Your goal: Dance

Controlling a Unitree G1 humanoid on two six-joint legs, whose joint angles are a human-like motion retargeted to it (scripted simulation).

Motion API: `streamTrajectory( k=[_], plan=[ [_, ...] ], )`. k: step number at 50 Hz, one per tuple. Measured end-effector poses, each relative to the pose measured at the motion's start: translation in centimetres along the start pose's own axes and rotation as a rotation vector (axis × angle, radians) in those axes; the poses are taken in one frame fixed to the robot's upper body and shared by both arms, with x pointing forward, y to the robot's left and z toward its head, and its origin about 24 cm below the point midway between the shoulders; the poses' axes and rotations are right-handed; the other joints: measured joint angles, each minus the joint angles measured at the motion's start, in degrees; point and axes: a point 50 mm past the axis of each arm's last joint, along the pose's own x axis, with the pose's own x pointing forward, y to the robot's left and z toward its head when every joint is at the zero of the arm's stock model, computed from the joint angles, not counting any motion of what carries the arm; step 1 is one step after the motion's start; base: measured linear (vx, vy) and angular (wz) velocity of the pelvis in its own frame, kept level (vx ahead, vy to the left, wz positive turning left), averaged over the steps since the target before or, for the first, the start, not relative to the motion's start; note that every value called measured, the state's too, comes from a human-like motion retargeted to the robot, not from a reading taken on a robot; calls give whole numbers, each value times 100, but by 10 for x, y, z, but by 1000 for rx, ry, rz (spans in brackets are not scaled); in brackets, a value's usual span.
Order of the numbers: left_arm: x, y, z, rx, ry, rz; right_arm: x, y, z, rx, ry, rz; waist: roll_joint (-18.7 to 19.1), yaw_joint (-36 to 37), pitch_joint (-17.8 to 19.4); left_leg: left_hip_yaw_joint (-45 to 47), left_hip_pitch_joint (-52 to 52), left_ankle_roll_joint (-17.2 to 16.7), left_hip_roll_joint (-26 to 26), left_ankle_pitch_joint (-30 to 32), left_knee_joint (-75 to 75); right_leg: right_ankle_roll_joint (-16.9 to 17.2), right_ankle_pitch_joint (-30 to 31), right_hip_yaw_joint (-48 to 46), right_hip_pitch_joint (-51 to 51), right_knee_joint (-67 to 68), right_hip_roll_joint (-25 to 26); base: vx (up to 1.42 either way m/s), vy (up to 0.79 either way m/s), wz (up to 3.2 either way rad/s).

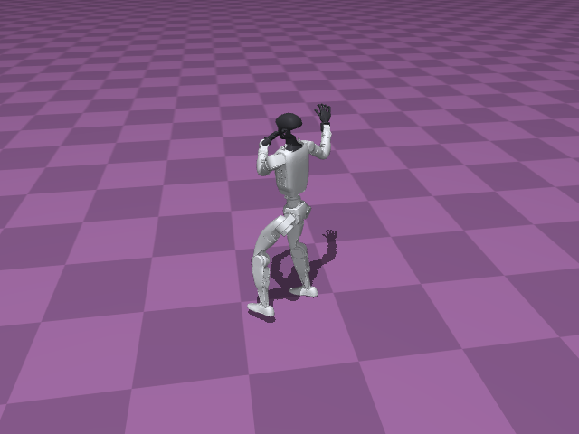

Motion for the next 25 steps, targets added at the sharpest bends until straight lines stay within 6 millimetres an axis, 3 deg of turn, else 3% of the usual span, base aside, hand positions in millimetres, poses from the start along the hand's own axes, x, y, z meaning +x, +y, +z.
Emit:
streamTrajectory(
  k=[5, 8, 10, 14, 18, 22, 25],
  plan=[
    [-20, -8, -30, 259, 147, 114, -57, 60, 7, 90, 118, -381, 370, 78, 80, 75, 371, 136, -207, -1265, 360, 206, -161, 385, -173, 500, -120, 20, 47, -106],
    [-43, -24, -56, 349, 225, 243, -106, 97, 23, 173, 256, -588, 583, 167, 79, 334, 420, 277, -288, -1712, 722, 289, -393, 629, -381, 953, -154, 27, 52, -112],
    [-62, -38, -70, 367, 267, 311, -143, 121, 29, 181, 442, -589, 646, 286, 75, 599, 512, 351, -321, -2013, 866, 379, -588, 859, -508, 1269, -184, 29, 50, -124],
    [-104, -80, -99, 315, 413, 377, -223, 152, 40, 163, 706, -367, 610, 675, 10, 1220, 738, 644, -429, -2425, 939, 432, -822, 1306, -795, 1721, -392, 29, 43, -120],
    [-155, -135, -121, 229, 638, 298, -301, 161, 47, 90, 846, -11, 489, 1075, -55, 1589, 924, 725, -715, -2451, 625, 523, -767, 1658, -1083, 1833, -717, 19, 33, -98],
    [-215, -179, -121, 165, 836, 195, -364, 160, 68, 90, 933, 315, 366, 1377, 2, 1990, 1369, 721, -940, -2134, -224, 404, -291, 1930, -1183, 1568, -903, 10, 17, -86],
    [-264, -201, -107, 120, 968, 129, -397, 157, 84, 135, 909, 582, 260, 1520, 94, 2194, 1708, 703, -1071, -1807, -952, 461, 203, 1590, -1216, 1279, -1188, 9, 3, -82]
  ],
)
